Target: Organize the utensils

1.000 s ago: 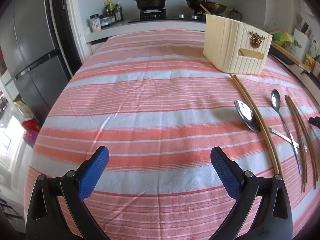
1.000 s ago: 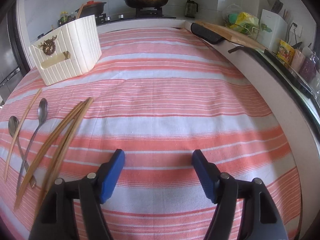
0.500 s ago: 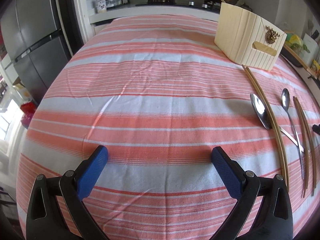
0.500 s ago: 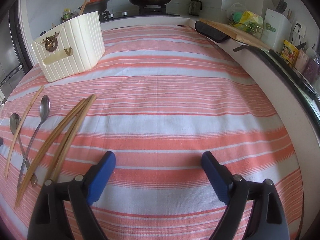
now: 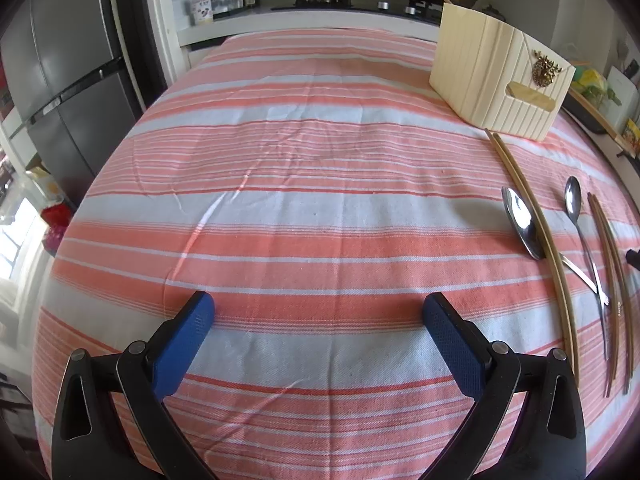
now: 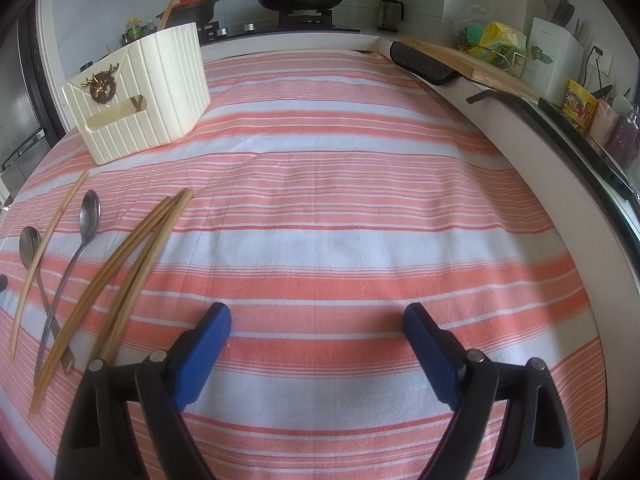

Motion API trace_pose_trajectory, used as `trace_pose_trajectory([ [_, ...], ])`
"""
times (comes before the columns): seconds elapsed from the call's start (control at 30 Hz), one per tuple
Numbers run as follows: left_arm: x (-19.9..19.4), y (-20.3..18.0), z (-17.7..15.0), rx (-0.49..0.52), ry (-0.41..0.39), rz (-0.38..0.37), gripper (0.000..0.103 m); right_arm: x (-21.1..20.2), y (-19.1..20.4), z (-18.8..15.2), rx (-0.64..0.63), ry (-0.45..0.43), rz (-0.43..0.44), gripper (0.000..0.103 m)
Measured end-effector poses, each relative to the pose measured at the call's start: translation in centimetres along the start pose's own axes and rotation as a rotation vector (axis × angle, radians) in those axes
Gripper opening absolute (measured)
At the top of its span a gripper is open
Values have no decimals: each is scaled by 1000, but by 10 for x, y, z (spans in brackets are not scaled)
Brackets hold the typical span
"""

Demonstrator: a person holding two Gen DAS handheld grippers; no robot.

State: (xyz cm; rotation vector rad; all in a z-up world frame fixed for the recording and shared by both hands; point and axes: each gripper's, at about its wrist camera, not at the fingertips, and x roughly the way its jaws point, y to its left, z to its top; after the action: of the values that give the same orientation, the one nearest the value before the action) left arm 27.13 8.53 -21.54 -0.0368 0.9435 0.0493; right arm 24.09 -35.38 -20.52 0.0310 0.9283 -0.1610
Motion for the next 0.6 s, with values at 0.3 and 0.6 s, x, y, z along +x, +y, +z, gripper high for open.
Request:
trace_pose_trajectory([
  [0.3, 3, -1, 2, -7, 2, 10, 103, 0, 0, 0, 0, 0, 0, 90],
  [0.6, 6, -1, 5, -30, 4, 34, 103, 0, 0, 0, 0, 0, 0, 90],
])
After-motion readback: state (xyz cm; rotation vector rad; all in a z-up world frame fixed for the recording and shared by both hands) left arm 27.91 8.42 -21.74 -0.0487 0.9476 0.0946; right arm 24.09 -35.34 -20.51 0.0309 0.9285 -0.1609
